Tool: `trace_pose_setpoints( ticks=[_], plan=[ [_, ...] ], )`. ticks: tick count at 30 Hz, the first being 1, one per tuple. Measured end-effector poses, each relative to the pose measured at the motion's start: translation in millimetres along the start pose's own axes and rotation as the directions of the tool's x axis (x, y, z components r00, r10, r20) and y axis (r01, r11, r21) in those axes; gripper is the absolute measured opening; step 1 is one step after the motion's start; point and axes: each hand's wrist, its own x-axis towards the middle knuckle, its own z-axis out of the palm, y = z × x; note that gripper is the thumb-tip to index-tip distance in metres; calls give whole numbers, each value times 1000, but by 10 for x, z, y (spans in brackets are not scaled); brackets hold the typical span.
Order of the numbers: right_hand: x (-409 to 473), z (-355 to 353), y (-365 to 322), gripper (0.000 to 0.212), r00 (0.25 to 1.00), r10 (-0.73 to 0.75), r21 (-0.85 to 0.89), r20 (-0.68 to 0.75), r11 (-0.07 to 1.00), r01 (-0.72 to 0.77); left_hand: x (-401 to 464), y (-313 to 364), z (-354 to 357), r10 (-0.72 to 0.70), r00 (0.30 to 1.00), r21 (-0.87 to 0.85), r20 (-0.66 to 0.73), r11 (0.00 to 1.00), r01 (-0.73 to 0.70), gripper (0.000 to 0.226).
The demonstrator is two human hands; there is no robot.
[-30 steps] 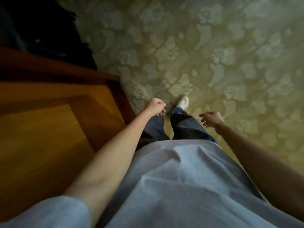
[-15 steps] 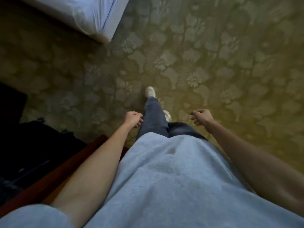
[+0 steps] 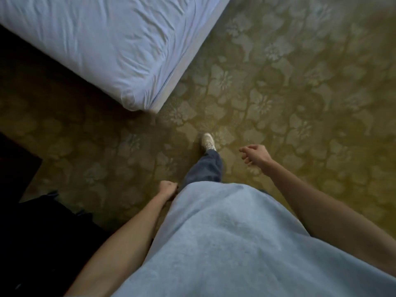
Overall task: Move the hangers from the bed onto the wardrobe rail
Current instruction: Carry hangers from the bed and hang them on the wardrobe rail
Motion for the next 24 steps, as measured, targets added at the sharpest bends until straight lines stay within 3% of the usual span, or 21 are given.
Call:
trace_pose_setpoints(
  ticks=[2, 8, 12, 17, 20, 24],
  plan=[
    [161, -250, -161, 22, 998, 49, -26, -37, 998, -50, 162, 673, -78, 54, 999, 5, 6, 999, -54, 24],
    [431, -953, -511, 21, 970, 200, 15, -138, 980, -200, 265, 2942, -107, 290, 954, -39, 73, 957, -288, 22],
    [706, -1277, -766, 24, 951, 280, 66, -132, 960, -273, 270, 4285, -139, 374, 919, -126, 122, 925, -360, 24],
    [1287, -1696, -1433, 24, 939, 326, 93, -107, 944, -317, 468, 5615, -299, 353, 929, -150, 112, 930, -335, 22],
    [1609, -1955, -1962, 20, 942, 320, 110, -100, 945, -309, 746, 5930, -436, 304, 948, -106, 96, 950, -294, 17],
    [2211, -2395, -2998, 22, 963, 251, 88, -95, 966, -243, 1053, 6306, -770, 144, 988, -100, 61, 985, -138, 17]
  ],
)
